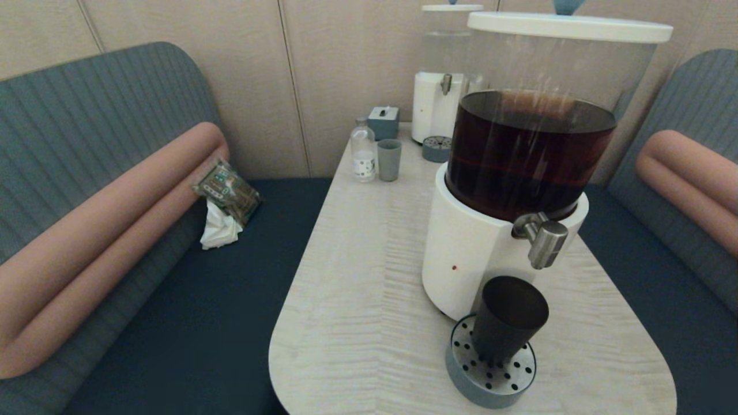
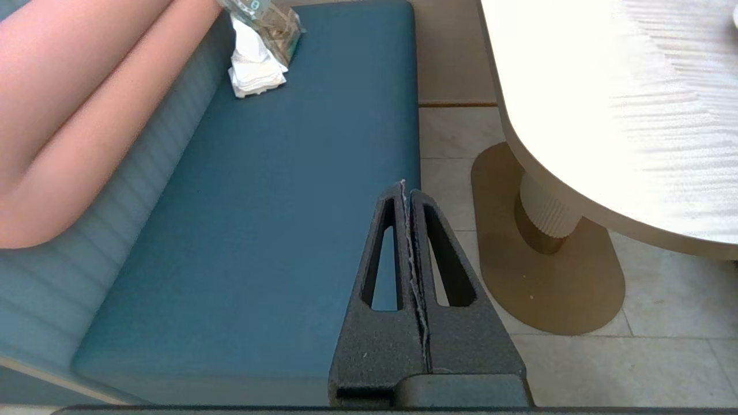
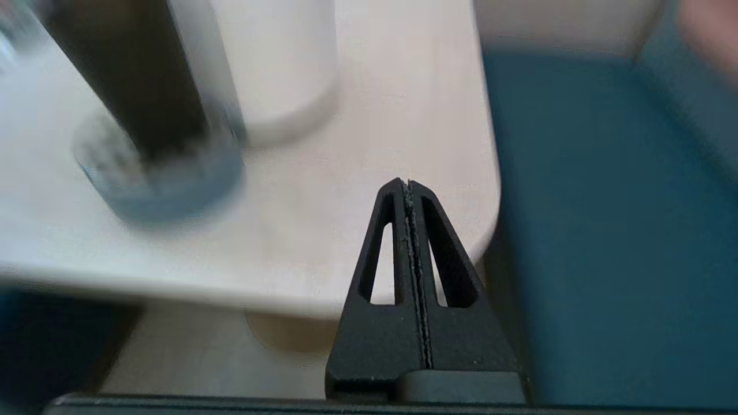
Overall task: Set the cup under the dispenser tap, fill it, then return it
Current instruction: Turn on the faucet
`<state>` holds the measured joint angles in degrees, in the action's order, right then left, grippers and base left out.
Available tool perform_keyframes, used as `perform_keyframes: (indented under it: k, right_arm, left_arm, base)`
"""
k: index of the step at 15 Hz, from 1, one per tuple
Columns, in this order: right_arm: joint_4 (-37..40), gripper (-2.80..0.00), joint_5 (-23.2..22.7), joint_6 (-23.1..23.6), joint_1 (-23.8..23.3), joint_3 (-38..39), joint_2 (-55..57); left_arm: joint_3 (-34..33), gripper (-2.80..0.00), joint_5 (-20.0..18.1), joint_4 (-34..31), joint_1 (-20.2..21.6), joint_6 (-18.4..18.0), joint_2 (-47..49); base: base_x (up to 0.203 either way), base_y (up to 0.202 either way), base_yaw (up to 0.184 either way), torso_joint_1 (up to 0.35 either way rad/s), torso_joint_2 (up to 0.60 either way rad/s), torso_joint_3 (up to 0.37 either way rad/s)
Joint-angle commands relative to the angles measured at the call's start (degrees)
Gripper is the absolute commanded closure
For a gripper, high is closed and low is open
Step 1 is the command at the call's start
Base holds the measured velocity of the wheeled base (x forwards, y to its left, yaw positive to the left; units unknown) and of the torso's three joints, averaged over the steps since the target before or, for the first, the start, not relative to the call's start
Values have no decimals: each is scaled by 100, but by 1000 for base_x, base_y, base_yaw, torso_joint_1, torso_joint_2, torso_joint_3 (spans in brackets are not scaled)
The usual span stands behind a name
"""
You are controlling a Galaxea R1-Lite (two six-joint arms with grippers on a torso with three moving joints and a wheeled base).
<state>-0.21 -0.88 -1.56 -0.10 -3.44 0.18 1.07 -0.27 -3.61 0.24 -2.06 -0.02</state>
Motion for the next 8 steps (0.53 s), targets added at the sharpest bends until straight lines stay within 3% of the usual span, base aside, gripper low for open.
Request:
perform_keyframes:
  k: [1,3,8]
  right_arm:
    - [140,0,-81,-12,7,-849,132]
    - [409,0,-234,-107,9,-1884,723]
    - [666,0,-735,-309,18,-4045,3478]
  left_arm:
    - [-2,0,0,0,2,-5,11]
    - [-2,0,0,0,2,4,11]
    - [-2,0,-6,0,2,2,11]
  base:
    - [0,0,0,0,0,0]
    - [0,0,0,0,0,0]
    - [0,0,0,0,0,0]
